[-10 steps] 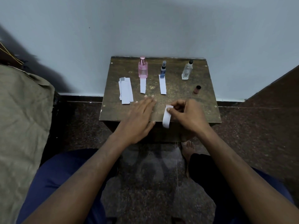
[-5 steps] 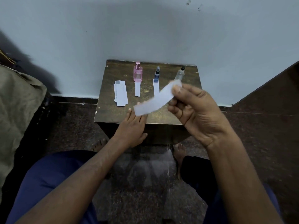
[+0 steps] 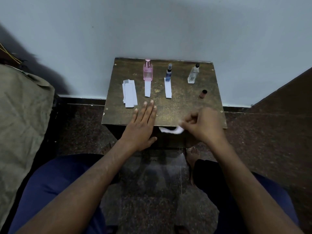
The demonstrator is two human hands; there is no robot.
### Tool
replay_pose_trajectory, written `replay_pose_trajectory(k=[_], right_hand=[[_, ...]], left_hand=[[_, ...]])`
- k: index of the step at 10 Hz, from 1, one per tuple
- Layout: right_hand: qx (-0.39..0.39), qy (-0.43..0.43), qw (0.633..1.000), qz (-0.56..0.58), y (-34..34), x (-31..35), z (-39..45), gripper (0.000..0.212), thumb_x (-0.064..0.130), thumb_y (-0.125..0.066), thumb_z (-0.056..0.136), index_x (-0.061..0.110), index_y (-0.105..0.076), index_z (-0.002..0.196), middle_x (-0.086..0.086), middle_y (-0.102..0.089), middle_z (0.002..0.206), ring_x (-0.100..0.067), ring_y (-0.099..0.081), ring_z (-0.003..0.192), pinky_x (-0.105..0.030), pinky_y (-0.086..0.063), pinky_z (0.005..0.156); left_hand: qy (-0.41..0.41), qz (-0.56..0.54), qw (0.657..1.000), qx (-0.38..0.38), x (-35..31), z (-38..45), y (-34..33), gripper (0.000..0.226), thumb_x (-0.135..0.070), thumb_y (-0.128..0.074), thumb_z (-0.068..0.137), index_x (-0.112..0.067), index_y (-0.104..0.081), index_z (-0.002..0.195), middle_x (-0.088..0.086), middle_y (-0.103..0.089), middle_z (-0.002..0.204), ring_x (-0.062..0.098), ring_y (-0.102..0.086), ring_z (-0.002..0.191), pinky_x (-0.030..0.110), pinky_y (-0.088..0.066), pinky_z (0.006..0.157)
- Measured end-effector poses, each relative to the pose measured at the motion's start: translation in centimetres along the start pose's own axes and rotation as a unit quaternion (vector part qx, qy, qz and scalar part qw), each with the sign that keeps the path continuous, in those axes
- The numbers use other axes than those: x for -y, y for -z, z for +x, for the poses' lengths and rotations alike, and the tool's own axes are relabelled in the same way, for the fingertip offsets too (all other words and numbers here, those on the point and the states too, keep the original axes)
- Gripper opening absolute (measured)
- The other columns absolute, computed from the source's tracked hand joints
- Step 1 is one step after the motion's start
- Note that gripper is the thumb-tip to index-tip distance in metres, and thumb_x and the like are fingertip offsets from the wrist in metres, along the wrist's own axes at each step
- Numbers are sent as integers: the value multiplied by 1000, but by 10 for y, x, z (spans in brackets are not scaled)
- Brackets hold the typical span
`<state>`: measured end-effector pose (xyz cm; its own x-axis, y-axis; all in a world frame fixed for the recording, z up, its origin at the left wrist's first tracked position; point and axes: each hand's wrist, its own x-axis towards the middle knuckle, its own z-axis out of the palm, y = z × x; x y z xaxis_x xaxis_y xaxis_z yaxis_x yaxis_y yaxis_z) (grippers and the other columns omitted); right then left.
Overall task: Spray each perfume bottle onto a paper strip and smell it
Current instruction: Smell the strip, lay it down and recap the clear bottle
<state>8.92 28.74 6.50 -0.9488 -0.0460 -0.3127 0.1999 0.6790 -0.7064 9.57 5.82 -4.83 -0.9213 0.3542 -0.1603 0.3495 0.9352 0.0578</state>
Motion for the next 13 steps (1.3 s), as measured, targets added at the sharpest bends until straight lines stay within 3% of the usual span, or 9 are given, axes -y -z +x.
replay_pose_trajectory(k=[1, 2, 4, 5, 6, 8, 10, 11, 13], right_hand=[[49, -7, 991, 124, 2, 0, 3, 11, 20, -88, 83, 13, -79, 79, 5, -71, 64, -2, -59, 55, -9, -42, 51], [189, -16, 784, 591, 15, 24, -8, 6, 8, -76, 84, 7, -70, 84, 0, -62, 67, -7, -55, 58, -15, -47, 53], [-55, 29, 995, -83, -10, -2, 13, 13, 26, -87, 87, 19, -78, 81, 7, -73, 68, 1, -64, 57, -23, -59, 63], [16, 33, 992, 122, -9, 2, 12, 16, 21, -87, 86, 20, -74, 77, 6, -72, 67, -5, -65, 60, -22, -56, 62], [186, -5, 793, 581, 2, 23, -1, 6, 10, -77, 86, 10, -73, 82, 0, -65, 71, -7, -58, 60, -17, -51, 56], [-55, 36, 990, -128, -7, -12, 19, 14, 27, -86, 88, 22, -76, 78, 7, -72, 66, -7, -71, 65, -20, -54, 62], [149, -45, 801, 578, 10, 10, 6, 11, 10, -75, 91, 13, -75, 80, 1, -61, 69, -6, -54, 59, -15, -47, 52], [-15, -19, 991, 128, 7, -11, 17, 11, 21, -85, 87, 15, -76, 83, 4, -70, 69, -7, -64, 59, -10, -44, 53], [112, -49, 854, 505, 9, 5, 8, 8, 15, -80, 85, 13, -75, 79, 0, -65, 67, -9, -56, 61, -15, -49, 55]], left_hand=[[5, 1, 1000, 6, 0, -2, 2, 118, -60, -59, 98, -4, 20, 165, 16, 32, 172, 35, 25, 161, 56, 0, 133], [0, -8, 1000, -1, -2, 4, 5, 117, -58, -60, 98, -5, 18, 165, 16, 32, 172, 35, 25, 161, 56, -1, 133], [2, -9, 1000, -7, 3, 0, -2, 120, -60, -61, 96, -3, 18, 165, 16, 30, 172, 35, 23, 161, 57, 0, 132], [0, -19, 1000, 4, -3, 1, -1, 117, -59, -61, 97, -2, 14, 166, 16, 32, 171, 36, 26, 160, 56, 3, 131], [-2, -24, 1000, 16, -6, 5, 4, 112, -58, -61, 97, -2, 7, 167, 19, 24, 174, 39, 20, 162, 57, -1, 132], [-3, -26, 1000, 0, -3, 3, -2, 121, -61, -62, 96, -4, 19, 165, 15, 32, 172, 35, 26, 160, 55, 4, 131], [-9, -26, 1000, 2, -7, 6, 0, 115, -61, -62, 96, -2, 7, 167, 16, 29, 173, 35, 26, 161, 56, 4, 131], [-1, -32, 999, 1, -6, 7, 2, 117, -64, -57, 98, -4, 19, 165, 14, 32, 172, 33, 26, 161, 54, 5, 131], [1, -41, 999, 7, -7, 6, 3, 108, -68, -45, 100, -6, 15, 167, 14, 33, 172, 33, 28, 160, 56, 2, 132]])
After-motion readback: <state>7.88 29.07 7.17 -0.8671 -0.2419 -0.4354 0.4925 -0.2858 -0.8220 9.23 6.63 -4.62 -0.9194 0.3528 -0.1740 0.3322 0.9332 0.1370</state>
